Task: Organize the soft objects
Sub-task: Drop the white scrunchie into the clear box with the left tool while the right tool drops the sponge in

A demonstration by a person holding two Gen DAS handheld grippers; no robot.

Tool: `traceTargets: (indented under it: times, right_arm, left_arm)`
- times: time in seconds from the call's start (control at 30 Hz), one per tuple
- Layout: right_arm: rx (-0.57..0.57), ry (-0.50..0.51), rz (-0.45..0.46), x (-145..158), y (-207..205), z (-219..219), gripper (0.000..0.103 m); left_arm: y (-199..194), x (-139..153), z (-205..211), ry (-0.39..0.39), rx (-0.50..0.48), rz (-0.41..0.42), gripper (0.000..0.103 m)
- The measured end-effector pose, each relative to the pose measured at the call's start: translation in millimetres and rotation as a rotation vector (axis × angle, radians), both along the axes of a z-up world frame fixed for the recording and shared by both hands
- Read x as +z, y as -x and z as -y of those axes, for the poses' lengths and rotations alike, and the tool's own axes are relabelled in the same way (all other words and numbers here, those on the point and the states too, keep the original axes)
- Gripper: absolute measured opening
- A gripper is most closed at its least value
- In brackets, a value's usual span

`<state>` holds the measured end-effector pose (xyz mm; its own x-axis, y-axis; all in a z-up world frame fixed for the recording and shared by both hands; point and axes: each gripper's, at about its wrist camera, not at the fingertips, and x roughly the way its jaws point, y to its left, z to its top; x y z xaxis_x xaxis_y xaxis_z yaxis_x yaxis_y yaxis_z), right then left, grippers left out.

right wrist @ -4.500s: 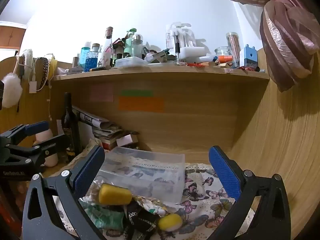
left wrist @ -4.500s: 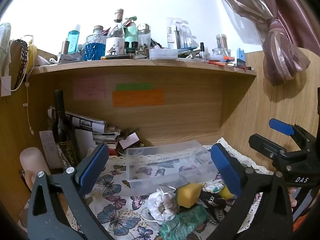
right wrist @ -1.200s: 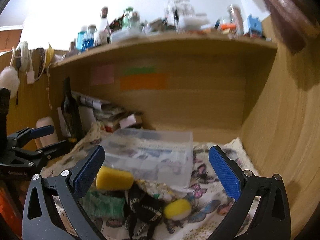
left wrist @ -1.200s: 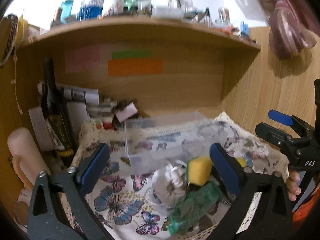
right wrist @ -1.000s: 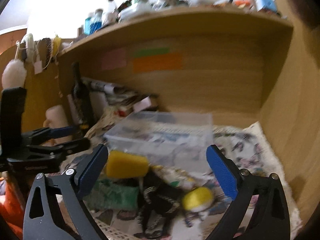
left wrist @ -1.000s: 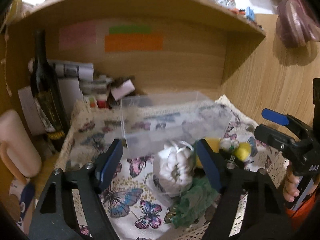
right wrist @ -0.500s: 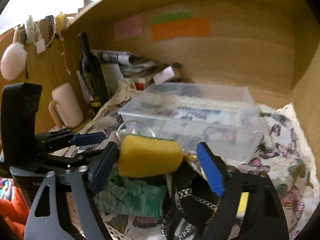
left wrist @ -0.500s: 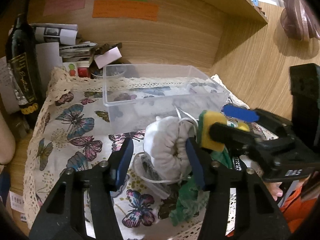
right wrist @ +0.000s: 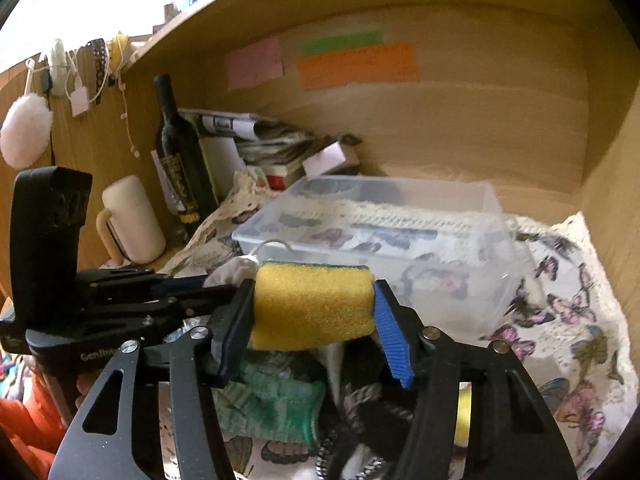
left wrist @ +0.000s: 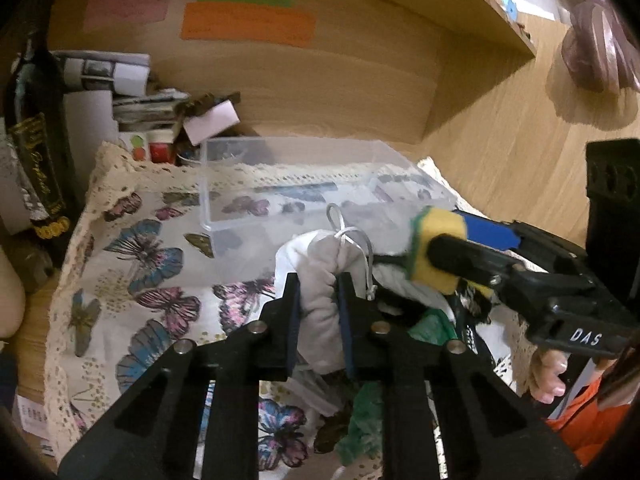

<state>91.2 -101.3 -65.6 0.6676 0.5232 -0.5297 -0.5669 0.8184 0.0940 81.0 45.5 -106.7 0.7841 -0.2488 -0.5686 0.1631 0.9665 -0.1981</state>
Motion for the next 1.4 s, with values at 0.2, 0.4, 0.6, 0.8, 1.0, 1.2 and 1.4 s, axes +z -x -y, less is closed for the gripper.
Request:
traceTargets:
  times: [0.2,0.4,0.6,0.8,1.0,1.2,1.4]
  right_arm:
    - [-0.040,-0.017,0.055,16.9,0.3,11.3,0.054]
    - [-0.093,-0.026,0.118,35.8,-3.3,23.5,0.054]
    - [-0.156,-0.010,0.170,53.3,-18.0,30.2,0.054]
    - [-0.175,0.021,0.155,56.1,-44.6,30.3,0.054]
    - [-0.192,0.086,0.103,42.7,-77.3,23.6,0.054]
    - [-0.176,0.154,0.016,20.2,-108.0,14.1,0.054]
    - [-0.139,0.227,-0.067,-1.4,-131.0,6.6,0.054]
  left_arm:
    - [9.7,21.5,-10.1,0.012,0.037,0.066,0.017]
    - [10.9,51.0,-16.4,-0.006,0.075,0.149,0.017]
    - [-5.0,72.9,-22.3,-0.014,0.108,0.199,0.017]
    - [-30.3,80.6,-22.5,-0.054,0.146,0.215,0.017]
    - [-69.7,69.5,-24.9,-0.084,0.176,0.153,0.017]
    - [-107.2,45.9,-27.4,-0.109,0.189,0.053,0.017]
    - [-132.4,22.0,-19.6,-0.141,0.159,-0.039,0.017]
